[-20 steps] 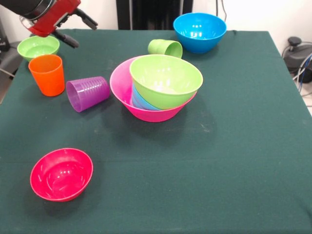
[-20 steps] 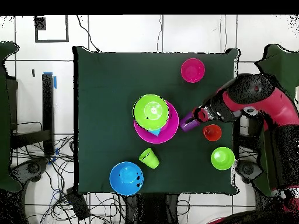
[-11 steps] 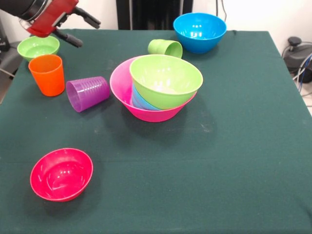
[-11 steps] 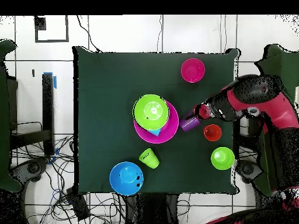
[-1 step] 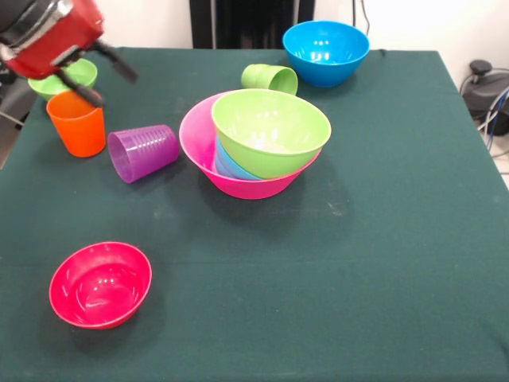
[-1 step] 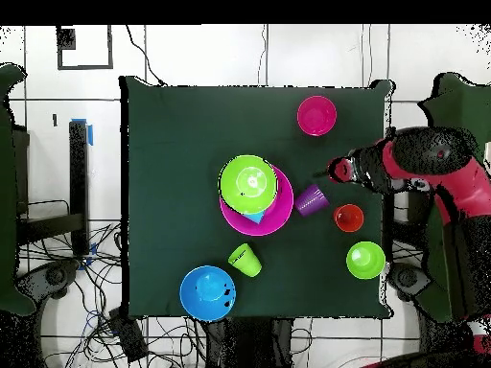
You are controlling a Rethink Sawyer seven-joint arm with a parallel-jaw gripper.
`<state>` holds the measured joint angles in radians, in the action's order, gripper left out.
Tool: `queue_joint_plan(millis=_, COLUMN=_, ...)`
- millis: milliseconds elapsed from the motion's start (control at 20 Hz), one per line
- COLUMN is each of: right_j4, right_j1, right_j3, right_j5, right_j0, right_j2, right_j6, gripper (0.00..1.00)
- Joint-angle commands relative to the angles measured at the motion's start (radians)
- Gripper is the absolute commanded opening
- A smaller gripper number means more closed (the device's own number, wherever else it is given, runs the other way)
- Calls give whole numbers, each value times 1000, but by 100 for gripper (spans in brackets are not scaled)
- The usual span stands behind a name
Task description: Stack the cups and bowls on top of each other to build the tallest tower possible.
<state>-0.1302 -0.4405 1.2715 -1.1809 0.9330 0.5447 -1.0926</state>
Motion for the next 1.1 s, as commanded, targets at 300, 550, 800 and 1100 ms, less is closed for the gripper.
queue_joint_plan(millis=300, right_j4=-390, right_j1=-96, right_j3=-83, right_j5=498, right_j0=-6, right_j2=29, right_j6=274, gripper=100)
queue_joint_plan(millis=550, right_j4=-541, right_j1=-161, right_j3=-42, right_j5=709, right_j0=-36, right_j2=19, right_j6=200, gripper=100)
queue_joint_plan(millis=800, right_j4=-532, right_j1=46, right_j3=-133, right_j5=740, right_j0=-80, right_j2=16, right_j6=52, gripper=100)
queue_joint_plan(millis=1100, right_j4=-374, right_j1=139, right_j3=-208, right_j5=551, right_j0=-135, right_j2=-25, right_j6=-93, gripper=100)
